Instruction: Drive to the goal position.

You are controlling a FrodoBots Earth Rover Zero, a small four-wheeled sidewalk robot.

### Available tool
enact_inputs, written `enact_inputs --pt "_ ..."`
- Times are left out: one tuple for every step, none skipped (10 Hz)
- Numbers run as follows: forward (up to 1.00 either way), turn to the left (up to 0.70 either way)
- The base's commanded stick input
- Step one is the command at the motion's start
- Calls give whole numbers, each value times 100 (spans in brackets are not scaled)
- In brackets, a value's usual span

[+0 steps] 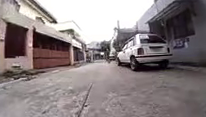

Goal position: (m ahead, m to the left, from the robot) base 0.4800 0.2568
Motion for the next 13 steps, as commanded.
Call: enact_inputs --pt "100 0" --pt "100 0" --pt "100 0" --pt "100 0" --pt "100 7" --pt "100 26" --pt "100 0" --pt "100 0" --pt "100 0" --pt "100 0" --pt "100 0" --pt "100 0" --pt "100 0"
